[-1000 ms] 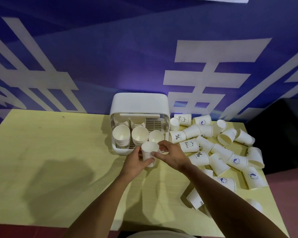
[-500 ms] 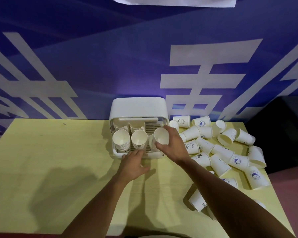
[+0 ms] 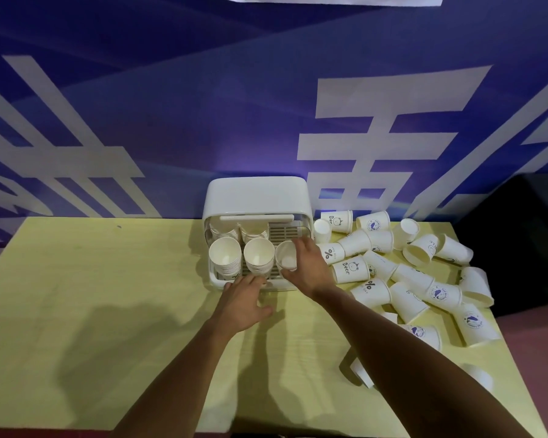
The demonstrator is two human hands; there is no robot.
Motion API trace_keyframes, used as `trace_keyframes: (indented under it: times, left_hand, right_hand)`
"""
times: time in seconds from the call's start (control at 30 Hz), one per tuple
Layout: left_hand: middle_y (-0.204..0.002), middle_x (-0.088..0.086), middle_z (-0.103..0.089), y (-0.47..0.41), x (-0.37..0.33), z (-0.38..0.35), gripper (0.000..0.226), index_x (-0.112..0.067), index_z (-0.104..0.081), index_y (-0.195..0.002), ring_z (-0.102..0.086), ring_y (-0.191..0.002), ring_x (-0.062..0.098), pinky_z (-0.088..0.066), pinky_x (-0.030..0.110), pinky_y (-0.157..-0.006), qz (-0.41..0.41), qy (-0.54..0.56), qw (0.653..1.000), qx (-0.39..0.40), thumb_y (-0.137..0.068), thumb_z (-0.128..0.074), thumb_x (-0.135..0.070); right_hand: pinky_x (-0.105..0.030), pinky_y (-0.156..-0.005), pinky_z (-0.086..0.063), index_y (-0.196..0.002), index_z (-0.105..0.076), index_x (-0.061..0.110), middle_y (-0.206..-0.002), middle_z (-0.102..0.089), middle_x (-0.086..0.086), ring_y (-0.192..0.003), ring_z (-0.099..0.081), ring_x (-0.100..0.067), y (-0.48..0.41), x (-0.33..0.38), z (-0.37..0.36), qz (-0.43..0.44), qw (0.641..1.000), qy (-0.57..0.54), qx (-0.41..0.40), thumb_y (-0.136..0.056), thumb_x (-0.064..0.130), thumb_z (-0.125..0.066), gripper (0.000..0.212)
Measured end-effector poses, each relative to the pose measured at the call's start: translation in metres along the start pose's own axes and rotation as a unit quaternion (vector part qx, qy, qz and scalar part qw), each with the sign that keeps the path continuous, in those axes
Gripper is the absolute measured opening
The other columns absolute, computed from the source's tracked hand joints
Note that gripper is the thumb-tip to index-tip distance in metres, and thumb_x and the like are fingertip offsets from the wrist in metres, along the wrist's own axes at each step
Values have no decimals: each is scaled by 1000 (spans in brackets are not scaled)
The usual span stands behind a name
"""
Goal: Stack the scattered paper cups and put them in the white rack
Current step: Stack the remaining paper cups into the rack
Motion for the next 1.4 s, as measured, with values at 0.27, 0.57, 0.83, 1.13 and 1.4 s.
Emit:
trace_keyframes:
  times: [0.27, 0.57, 0.83, 1.13, 1.4]
  left_hand:
    - [-130, -6, -56, -13, -31, -16, 62, -28, -53, -130, -51, -122, 18, -41, 39, -99, -44, 33, 998, 27, -77, -63, -58]
    - [-137, -1, -54, -23, -109, -44, 68, -25, -49, -136, -49, -126, 20, -41, 38, -103, -93, 38, 990, 97, -78, -64, -58]
    - [-128, -6, -56, -26, -186, -65, 56, -30, -53, -126, -52, -121, 19, -40, 39, -100, -93, 15, 988, 122, -78, -64, -56]
    - [-129, 0, -55, -31, -241, -106, 66, -22, -46, -135, -51, -122, 23, -43, 42, -98, -64, -2, 987, 146, -82, -63, -57]
    - [-140, 5, -48, -39, -256, -129, 79, -19, -32, -146, -51, -127, 27, -44, 43, -102, -1, 33, 988, 148, -83, -64, -56]
  right_hand:
    - [-41, -102, -45, -138, -50, 10, -139, -50, -12, -126, -47, -29, 42, -56, 22, -88, 995, 37, 8, -83, 39, -72, 67]
    - [-37, -97, -42, -136, -50, 8, -134, -52, -14, -121, -49, -30, 111, -129, 63, -176, 982, 69, -20, -84, 34, -73, 62]
    - [-35, -96, -43, -137, -49, 12, -132, -54, -11, -119, -50, -29, 146, -189, 92, -200, 976, 79, -22, -83, 38, -72, 64]
    - [-39, -96, -44, -135, -49, 12, -126, -56, -11, -115, -52, -30, 157, -238, 100, -188, 979, 82, 4, -84, 40, -69, 62]
    - [-37, -99, -41, -136, -44, 13, -129, -53, -10, -117, -51, -29, 148, -261, 91, -196, 977, 81, 21, -86, 48, -66, 65]
Point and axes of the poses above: each hand's wrist, its own y-axis away from the middle knuckle, its own z-axis out of the back of the hand, x = y × z, the point moved 4 cm from there along -y, towards the middle knuckle
